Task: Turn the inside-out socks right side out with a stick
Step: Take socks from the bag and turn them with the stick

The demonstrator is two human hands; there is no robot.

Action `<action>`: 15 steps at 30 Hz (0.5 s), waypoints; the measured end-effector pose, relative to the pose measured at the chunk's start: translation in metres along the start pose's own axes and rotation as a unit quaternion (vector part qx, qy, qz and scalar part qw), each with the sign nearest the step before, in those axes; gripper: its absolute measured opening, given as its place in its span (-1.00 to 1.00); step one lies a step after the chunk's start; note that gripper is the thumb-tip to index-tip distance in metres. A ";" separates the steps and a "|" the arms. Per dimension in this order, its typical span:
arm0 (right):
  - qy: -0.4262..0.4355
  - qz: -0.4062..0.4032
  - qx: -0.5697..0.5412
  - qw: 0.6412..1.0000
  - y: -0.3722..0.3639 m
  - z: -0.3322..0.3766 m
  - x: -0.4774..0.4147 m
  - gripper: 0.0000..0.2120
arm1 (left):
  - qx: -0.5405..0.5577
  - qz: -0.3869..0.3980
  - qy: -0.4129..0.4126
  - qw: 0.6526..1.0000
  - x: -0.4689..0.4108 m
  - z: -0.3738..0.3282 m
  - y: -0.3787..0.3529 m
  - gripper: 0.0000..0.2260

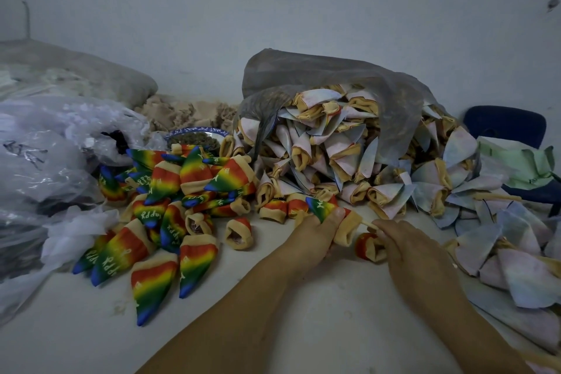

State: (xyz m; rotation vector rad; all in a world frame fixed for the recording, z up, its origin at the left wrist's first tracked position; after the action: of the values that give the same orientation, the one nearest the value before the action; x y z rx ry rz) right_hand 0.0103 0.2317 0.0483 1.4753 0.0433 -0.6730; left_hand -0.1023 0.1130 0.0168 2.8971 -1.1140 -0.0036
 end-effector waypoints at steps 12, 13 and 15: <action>-0.051 0.050 -0.033 0.997 -0.007 0.020 0.008 -0.71 | 0.054 -0.046 -0.006 0.997 0.002 -0.001 0.003 -0.43; -0.044 0.054 -0.048 0.996 -0.006 0.021 0.007 -0.71 | 0.058 -0.047 -0.016 0.997 0.004 -0.001 0.004 -0.42; -0.025 0.062 -0.060 0.996 -0.004 0.017 0.002 -0.71 | 0.080 -0.040 -0.024 0.996 0.005 -0.002 0.006 -0.49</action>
State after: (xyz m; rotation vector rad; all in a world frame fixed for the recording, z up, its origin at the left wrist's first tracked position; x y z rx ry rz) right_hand 0.0046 0.2155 0.0463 1.3343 -0.0461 -0.5956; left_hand -0.1028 0.1055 0.0188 3.0976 -1.0509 0.0130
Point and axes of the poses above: each hand's wrist, its own x-axis away from the middle knuckle, its own y-axis out of the back of the hand, z = x × y, the point moved 5 cm from there along -x, towards the middle knuckle, and after that the axes turned 8 degrees about x, right-handed, at the moved point
